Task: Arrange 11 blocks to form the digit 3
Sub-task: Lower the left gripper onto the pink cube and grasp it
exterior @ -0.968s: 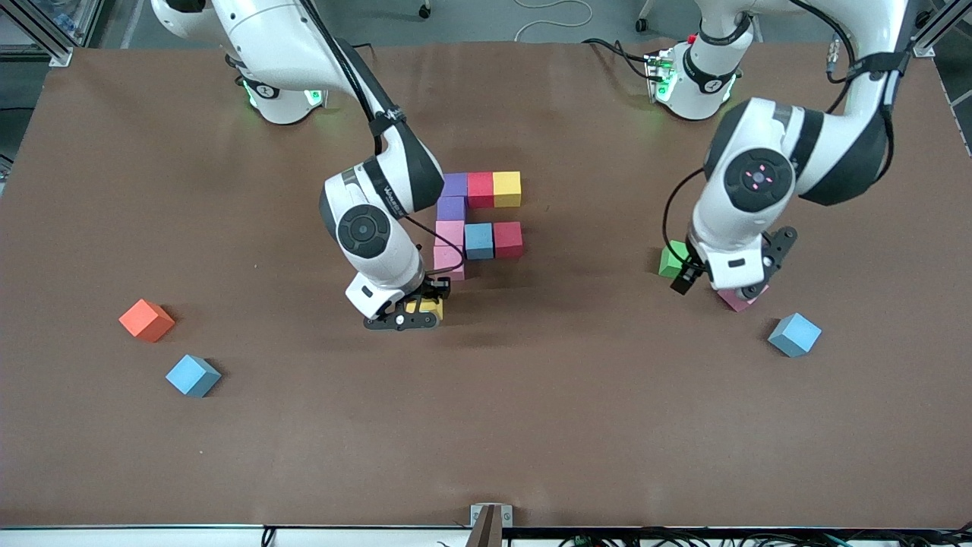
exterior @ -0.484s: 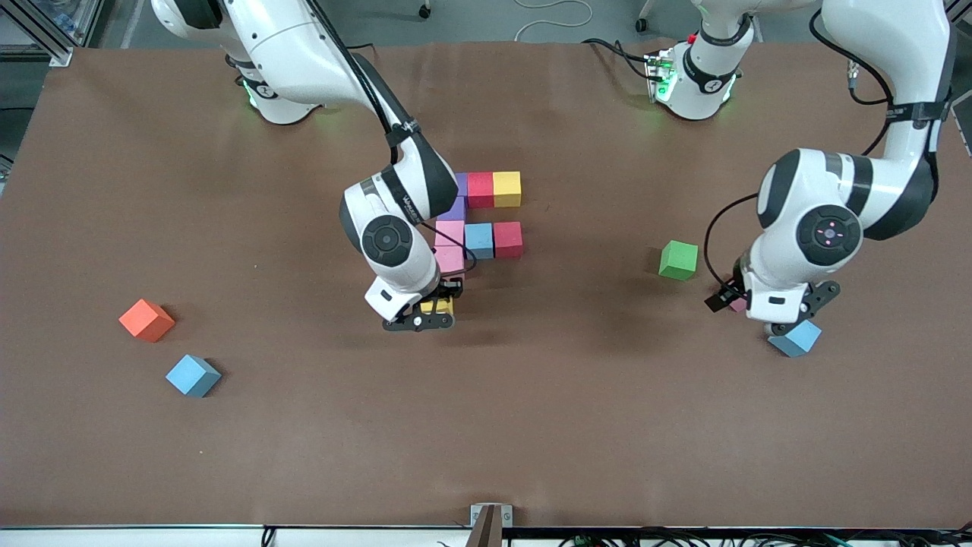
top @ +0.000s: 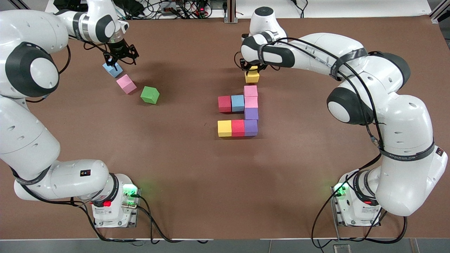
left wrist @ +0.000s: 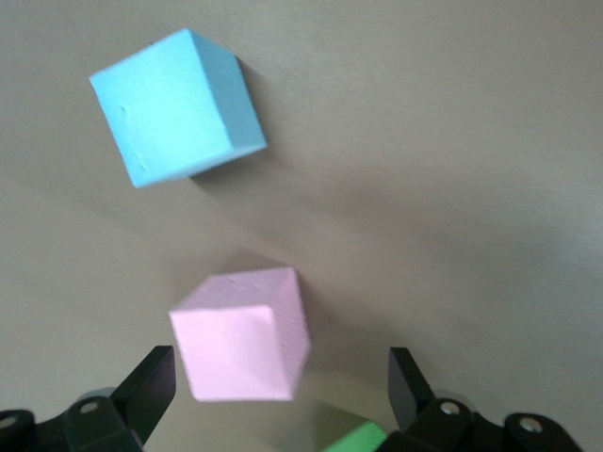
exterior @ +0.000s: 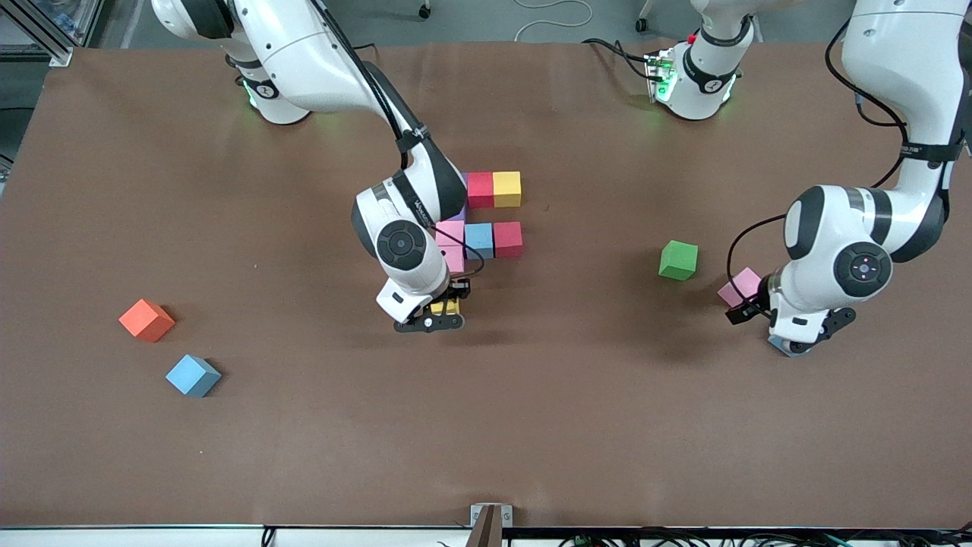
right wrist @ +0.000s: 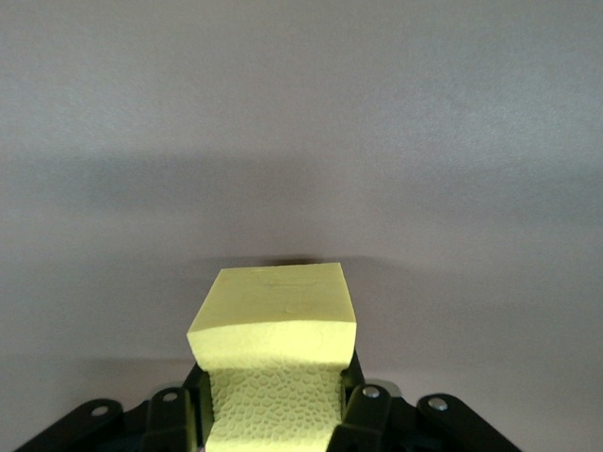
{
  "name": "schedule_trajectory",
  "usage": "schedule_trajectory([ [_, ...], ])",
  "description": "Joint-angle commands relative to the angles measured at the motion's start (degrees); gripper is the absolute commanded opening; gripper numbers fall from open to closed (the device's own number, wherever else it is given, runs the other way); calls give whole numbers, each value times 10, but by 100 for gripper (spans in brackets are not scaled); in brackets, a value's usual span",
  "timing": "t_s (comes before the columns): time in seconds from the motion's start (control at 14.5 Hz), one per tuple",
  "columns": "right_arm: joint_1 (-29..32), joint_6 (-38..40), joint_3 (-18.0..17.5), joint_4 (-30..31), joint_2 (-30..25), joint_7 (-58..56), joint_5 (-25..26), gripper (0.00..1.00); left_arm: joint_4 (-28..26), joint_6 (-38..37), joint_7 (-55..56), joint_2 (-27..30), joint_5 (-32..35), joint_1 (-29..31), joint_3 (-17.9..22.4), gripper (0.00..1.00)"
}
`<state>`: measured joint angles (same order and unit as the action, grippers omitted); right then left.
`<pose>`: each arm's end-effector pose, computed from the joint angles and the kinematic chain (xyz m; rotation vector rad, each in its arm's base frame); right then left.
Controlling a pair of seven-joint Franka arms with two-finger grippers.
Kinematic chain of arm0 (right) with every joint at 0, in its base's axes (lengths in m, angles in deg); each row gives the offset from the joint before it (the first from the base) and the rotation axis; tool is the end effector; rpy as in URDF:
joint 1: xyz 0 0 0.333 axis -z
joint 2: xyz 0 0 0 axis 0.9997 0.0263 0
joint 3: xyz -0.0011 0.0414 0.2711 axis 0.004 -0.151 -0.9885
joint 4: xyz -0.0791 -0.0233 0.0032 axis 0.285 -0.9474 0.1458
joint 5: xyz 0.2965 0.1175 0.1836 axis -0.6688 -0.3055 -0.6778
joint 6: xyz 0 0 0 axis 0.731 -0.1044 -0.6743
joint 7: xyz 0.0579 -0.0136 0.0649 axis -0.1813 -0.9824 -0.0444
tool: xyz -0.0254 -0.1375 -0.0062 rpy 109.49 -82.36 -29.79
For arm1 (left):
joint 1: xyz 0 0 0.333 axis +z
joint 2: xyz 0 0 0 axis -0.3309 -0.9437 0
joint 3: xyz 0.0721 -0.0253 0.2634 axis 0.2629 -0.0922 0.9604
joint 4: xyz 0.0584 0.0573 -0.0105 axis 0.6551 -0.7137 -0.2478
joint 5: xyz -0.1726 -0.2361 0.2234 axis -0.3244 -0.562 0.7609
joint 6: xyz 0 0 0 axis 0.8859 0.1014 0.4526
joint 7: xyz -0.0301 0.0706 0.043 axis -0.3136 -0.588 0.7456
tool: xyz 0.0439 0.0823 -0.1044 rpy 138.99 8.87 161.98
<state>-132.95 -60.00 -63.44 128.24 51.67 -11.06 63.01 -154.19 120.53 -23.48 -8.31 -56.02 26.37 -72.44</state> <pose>0.5398 0.3902 0.1912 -3.0915 -0.0850 0.1166 0.5700 -0.0121 0.2143 -2.9100 -0.7401 0.2071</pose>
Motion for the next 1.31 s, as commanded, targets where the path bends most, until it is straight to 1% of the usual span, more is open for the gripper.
schedule_trajectory([
  [0.0, 1, 11, -7, -18, 13, 17, -13, 1, -4, 4, -34, -9, -5, 33, -8, 99],
  [0.07, -1, 11, -8, -18, 14, 21, -13, 1, -7, 4, -33, -9, -25, 35, -8, 100],
  [0.21, -5, 12, -8, -17, 17, 27, -12, 1, -15, 4, -34, -8, -84, 66, -8, 100],
  [0.28, -6, 13, -8, -17, 17, 31, -12, 1, -16, 4, -35, -9, -94, 71, -8, 100],
  [0.48, -15, 13, -7, -16, 15, 34, -11, 1, -21, 4, -36, -11, -95, 73, -8, 100],
  [0.76, -15, 22, -7, -14, 14, 34, -10, 1, -23, 16, -38, -33, -95, 72, -8, 100],
  [1.04, -15, 28, -7, -11, 14, 39, -8, 1, -23, 26, -39, -41, -96, 73, -8, 100],
  [1.25, -15, 30, -7, -11, 14, 40, -8, 1, -25, 26, -41, -53, -96, 72, -8, 96],
])
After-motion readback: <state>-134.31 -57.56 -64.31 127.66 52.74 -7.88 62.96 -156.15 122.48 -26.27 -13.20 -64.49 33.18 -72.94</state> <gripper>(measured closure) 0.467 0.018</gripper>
